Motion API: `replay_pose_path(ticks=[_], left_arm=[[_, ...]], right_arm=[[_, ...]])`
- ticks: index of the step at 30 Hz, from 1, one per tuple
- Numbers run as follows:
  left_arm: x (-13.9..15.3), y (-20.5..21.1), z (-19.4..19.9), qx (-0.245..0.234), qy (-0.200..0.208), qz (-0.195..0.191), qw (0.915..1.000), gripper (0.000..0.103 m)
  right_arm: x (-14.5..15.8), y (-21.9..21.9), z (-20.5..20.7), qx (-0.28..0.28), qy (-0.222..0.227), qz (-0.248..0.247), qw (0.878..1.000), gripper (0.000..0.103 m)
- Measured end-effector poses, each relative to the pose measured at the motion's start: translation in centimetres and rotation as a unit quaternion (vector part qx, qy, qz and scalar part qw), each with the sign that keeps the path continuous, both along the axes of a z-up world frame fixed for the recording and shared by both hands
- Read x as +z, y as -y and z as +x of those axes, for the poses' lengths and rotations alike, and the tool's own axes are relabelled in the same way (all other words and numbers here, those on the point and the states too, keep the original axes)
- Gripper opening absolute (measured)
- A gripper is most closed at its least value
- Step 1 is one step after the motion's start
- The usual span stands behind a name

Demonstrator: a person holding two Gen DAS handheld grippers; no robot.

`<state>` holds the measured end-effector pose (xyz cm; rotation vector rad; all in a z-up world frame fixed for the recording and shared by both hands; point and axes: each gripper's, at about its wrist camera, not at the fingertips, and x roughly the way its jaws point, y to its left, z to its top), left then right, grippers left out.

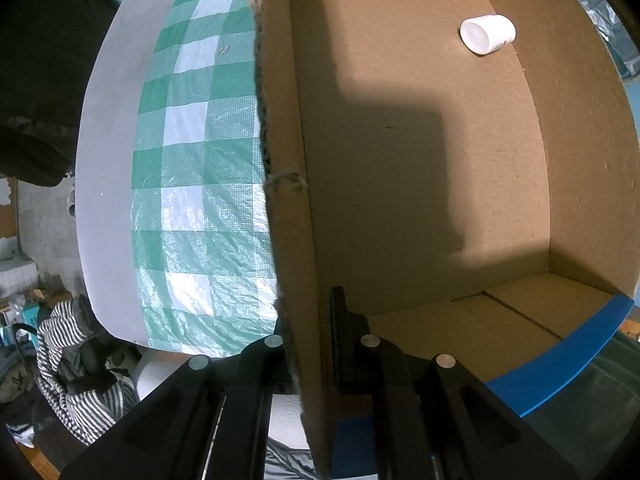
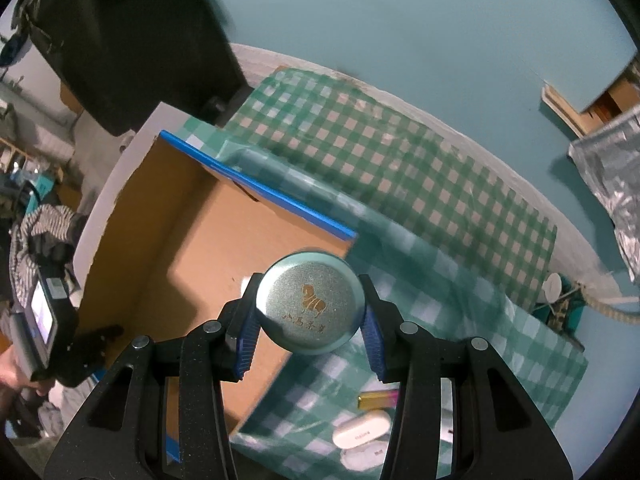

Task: Organize rigid objects
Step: 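Carry the green tin into the box and release it beside the bottle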

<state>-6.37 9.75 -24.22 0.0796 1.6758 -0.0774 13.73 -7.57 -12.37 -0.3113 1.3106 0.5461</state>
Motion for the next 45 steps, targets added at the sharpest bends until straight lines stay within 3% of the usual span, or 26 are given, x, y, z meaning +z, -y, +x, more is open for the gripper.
replay_pose_path(ticks=[20, 35, 45], left_arm=[[-0.3, 0.3, 0.1, -0.001, -0.004, -0.001, 1.0, 0.008], [-0.5, 0.0, 0.3, 0.001, -0.006, -0.001, 1.0, 0.008], [-0.3, 0.2, 0.3, 0.001, -0.006, 0.0, 1.0, 0.008]], right_arm=[[-7.0, -3.8, 0.6, 0.009, -0.034, -0.055, 0.998, 0.045], [-7.7, -3.6, 0.4, 0.011, -0.023, -0.065, 0.998, 0.045], [-6.8, -3.7, 0.1, 0.014, -0.012, -0.057, 0.998, 0.053]])
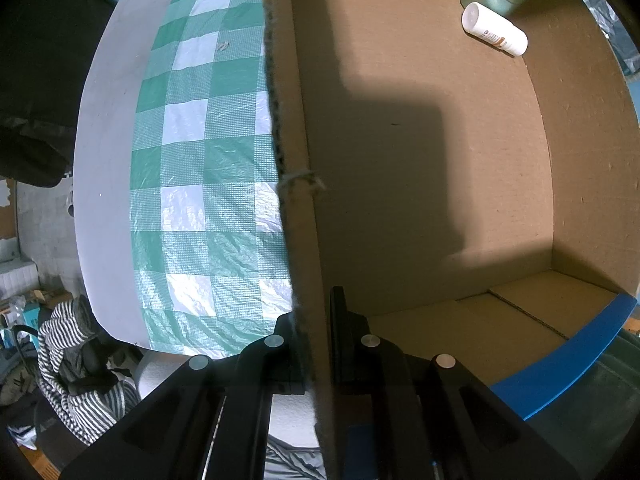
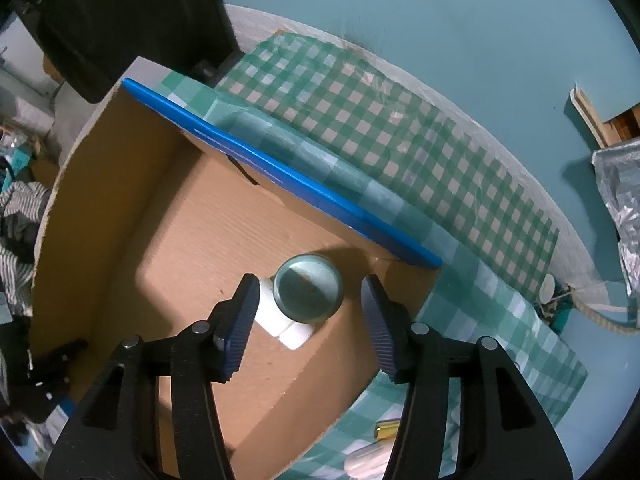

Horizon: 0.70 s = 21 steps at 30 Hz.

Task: Organize rigid objects
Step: 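Carry the green tin into the box and release it beside the bottle, then move the right gripper to the white round container on the table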

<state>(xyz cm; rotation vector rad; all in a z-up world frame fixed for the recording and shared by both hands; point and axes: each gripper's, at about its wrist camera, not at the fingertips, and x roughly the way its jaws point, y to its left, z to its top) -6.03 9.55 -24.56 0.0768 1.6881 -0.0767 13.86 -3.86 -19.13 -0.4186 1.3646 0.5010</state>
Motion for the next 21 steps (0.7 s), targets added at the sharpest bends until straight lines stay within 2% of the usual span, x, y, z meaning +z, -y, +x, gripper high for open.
replay_pose_path(ticks=[12, 21], left_arm=[[0.1, -0.3, -0.1, 0.002, 0.001, -0.004, 1.0, 0.008], [0.2, -0.1, -0.1, -0.001, 0.002, 0.0, 1.0, 0.008]], right_arm=[[3.5, 1.4, -1.8, 0.016, 0.02, 0.023, 0.999, 0.054], [6.0, 4.4, -3.0, 0.021, 0.034, 0.028, 0.999, 0.054]])
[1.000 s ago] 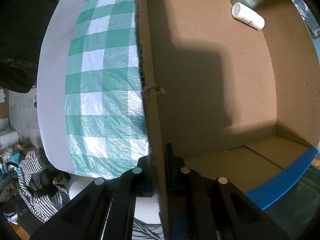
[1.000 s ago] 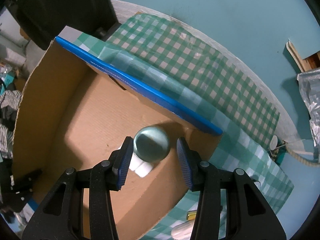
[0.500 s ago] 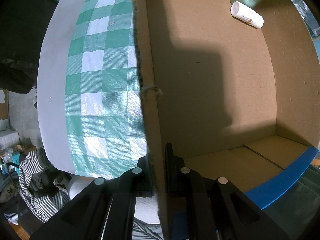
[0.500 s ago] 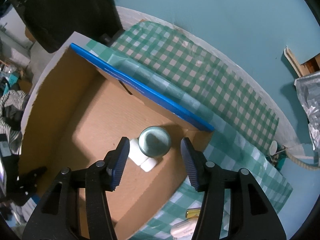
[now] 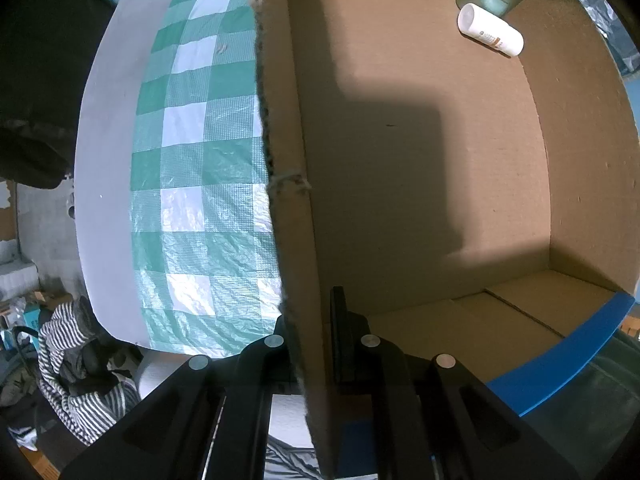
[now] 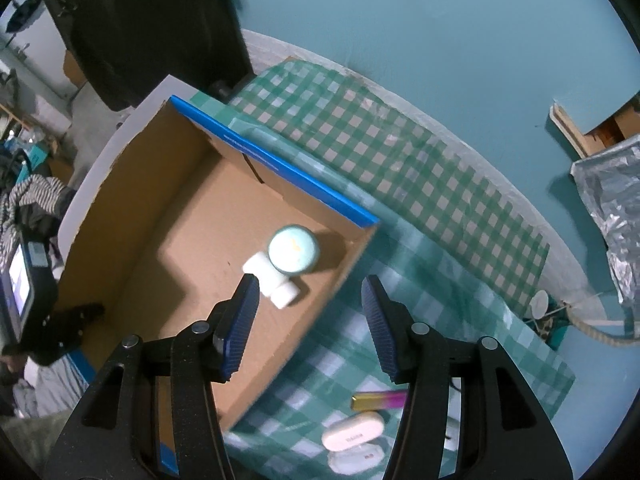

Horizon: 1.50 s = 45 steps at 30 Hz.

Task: Organize rigid objects
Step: 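Move the right gripper to the white round container on the table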

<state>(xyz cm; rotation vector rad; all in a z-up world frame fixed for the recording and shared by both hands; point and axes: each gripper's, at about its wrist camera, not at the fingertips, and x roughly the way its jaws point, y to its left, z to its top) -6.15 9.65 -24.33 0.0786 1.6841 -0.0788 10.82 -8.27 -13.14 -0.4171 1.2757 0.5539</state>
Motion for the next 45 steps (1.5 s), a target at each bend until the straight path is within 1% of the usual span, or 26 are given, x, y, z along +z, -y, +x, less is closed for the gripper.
replay_pose_path(ticks=[6, 11, 18, 26, 30, 35, 40, 45], left_arm=[[0.0, 0.4, 0.1, -0.002, 0.0, 0.002, 1.0, 0.008], [0.1, 0.7, 0.0, -0.005, 0.0, 0.006, 1.0, 0.008], [0.3, 1.0, 0.0, -0.003, -0.001, 0.009, 1.0, 0.008], [0.6, 1.7, 0.0, -0.002, -0.002, 0.012, 0.9999, 0.008], [0.7, 1.9, -0.1, -0.002, -0.002, 0.014, 0.9999, 0.008], [0.8, 2.1, -0.2, -0.002, -0.003, 0.015, 0.9999, 0.008], [0.8, 2.1, -0.2, -0.002, -0.003, 0.015, 0.9999, 0.008], [0.8, 2.2, -0.2, -0.003, -0.004, 0.014, 0.9999, 0.008]], right_arm=[[0.5, 3.5, -0.3, -0.008, 0.002, -0.01, 1.0, 0.054], [0.0, 7.5, -0.1, -0.028, -0.005, -0.024, 0.999, 0.054], [-1.1, 11.9, 0.2, -0.054, -0.013, -0.039, 0.998, 0.054], [-4.3, 16.4, 2.4, -0.124, -0.046, -0.034, 0.991, 0.054], [-6.1, 18.2, 3.5, -0.154, -0.058, -0.033, 0.986, 0.063], [-8.5, 20.3, 4.9, -0.201, -0.084, -0.023, 0.976, 0.066], [-10.4, 21.3, 5.7, -0.227, -0.104, -0.016, 0.968, 0.068], [-11.8, 21.2, 6.0, -0.234, -0.114, -0.019, 0.965, 0.068]])
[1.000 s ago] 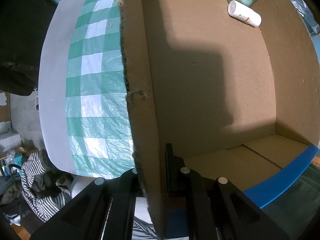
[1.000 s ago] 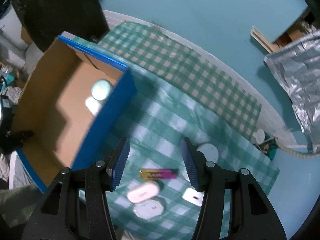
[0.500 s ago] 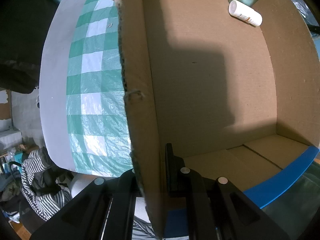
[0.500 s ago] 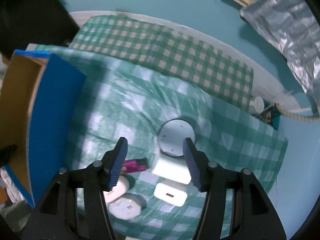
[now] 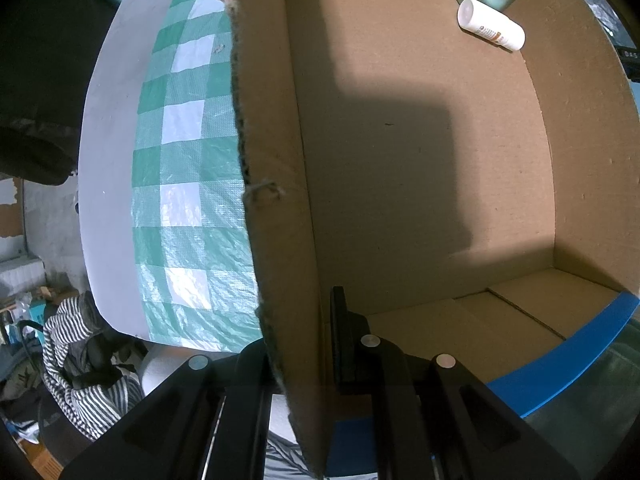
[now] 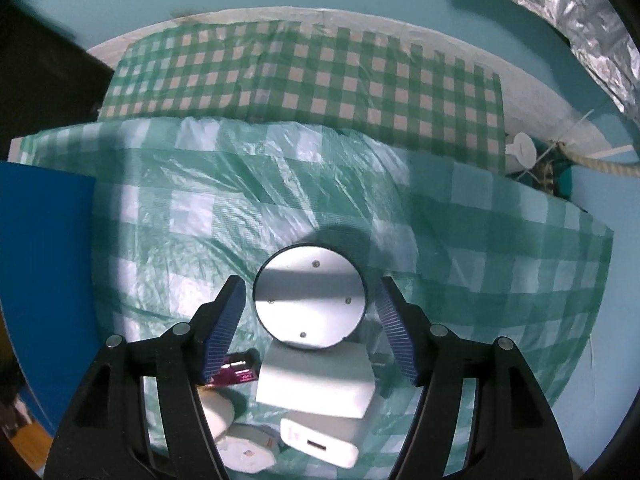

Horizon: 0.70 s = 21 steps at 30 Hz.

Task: Organize rigid objects
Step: 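Move the right gripper to the white round container on the table, then grasp the white round container with the right gripper and lift it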

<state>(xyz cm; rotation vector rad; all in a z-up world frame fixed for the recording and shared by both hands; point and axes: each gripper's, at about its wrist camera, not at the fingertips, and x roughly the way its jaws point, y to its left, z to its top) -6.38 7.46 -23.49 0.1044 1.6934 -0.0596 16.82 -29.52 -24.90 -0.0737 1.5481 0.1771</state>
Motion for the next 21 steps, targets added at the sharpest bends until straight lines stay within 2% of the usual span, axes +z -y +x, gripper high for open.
replay_pose_path(ticks=[15, 21], left_arm=[[-0.2, 0.0, -0.1, -0.004, -0.003, -0.002, 1.0, 0.008], [-0.3, 0.0, -0.2, -0.006, -0.006, -0.002, 1.0, 0.008]], right_arm=[[-2.3, -0.3, 0.3, -0.008, -0.016, -0.011, 1.0, 0.067], [-2.2, -0.6, 0.2, 0.003, -0.006, -0.023, 1.0, 0.063]])
